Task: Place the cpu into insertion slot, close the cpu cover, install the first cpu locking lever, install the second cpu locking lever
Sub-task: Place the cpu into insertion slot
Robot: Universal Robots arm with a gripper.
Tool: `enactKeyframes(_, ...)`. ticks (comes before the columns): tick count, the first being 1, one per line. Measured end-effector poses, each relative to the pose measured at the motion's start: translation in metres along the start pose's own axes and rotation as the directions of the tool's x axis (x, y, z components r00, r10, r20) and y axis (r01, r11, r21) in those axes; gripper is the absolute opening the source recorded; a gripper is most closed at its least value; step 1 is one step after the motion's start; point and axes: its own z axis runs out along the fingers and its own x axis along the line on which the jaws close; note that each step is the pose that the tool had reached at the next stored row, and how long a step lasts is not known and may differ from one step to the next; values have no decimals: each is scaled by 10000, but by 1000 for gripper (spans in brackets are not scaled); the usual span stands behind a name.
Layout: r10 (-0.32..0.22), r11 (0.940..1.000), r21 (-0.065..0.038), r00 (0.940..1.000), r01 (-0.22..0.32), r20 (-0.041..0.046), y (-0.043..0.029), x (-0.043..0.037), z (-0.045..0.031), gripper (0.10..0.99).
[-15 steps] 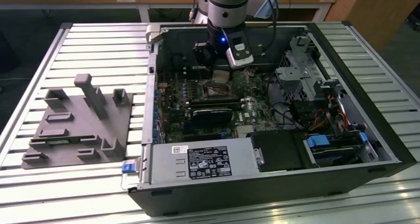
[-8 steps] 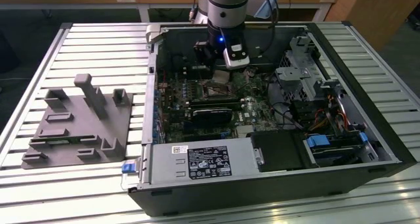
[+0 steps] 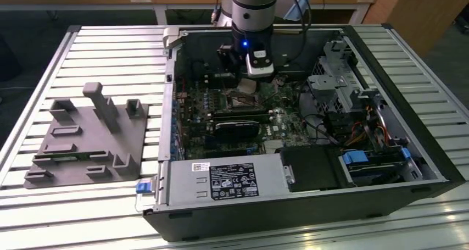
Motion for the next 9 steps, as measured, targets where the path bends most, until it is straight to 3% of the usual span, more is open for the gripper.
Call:
enactKeyframes(4,577,9983,13,9983,-577,51,0,0,2,541)
enactKeyframes(9,1336,9910,25,9910,-1336,119,0,0,5,541)
